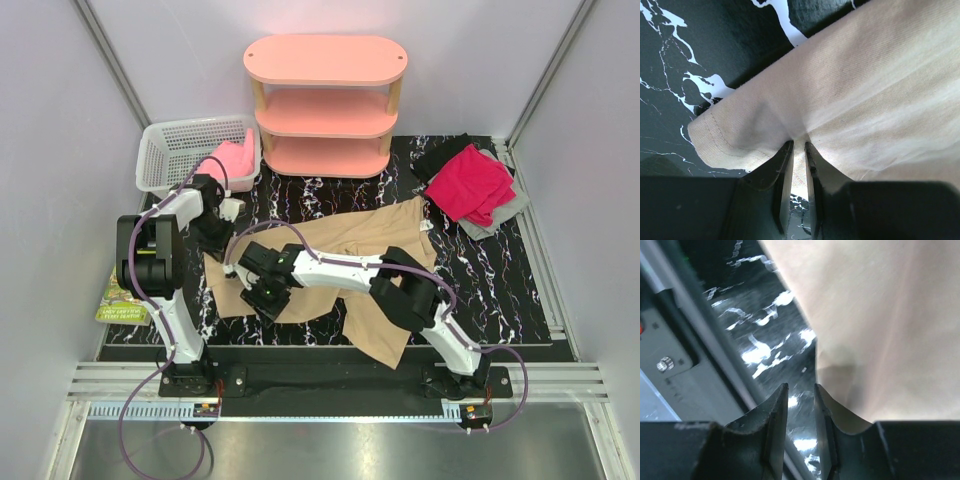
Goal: Fold and stack the t-shirts
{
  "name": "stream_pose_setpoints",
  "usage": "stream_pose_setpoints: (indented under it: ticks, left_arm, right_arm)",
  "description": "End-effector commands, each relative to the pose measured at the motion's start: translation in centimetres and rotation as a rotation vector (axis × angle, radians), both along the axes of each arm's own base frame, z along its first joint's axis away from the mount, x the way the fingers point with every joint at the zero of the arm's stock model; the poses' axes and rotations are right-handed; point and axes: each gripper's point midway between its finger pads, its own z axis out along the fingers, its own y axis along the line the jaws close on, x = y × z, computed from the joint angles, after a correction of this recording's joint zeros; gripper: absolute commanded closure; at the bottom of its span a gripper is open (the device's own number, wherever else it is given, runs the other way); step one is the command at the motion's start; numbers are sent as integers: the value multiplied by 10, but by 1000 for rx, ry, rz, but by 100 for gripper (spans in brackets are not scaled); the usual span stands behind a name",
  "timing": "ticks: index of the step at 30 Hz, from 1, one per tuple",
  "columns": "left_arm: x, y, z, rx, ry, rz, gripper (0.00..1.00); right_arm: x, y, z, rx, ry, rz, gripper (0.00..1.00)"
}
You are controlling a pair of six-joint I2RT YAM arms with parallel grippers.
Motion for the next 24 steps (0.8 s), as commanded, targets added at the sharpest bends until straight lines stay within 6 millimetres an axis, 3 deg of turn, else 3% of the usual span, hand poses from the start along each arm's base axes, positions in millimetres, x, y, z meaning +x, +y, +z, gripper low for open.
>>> stream_pose_setpoints:
  ticks: [1,10,15,24]
  left_arm:
    - [-5,-5,-1,-36,16,7,79]
    - [-8,-5,-4,-36,26,4,79]
    - [-5,-3,-2,-28,20,2,79]
    - [-6,-3,-2,-31,21,3,79]
  right_arm:
    - [12,22,1,70,13,-13,66]
    - [10,31,-1,91,51,-21,68]
    - [-5,6,-14,45,95,-26,69]
    - [-38,-31,-13,13,193,-48,71]
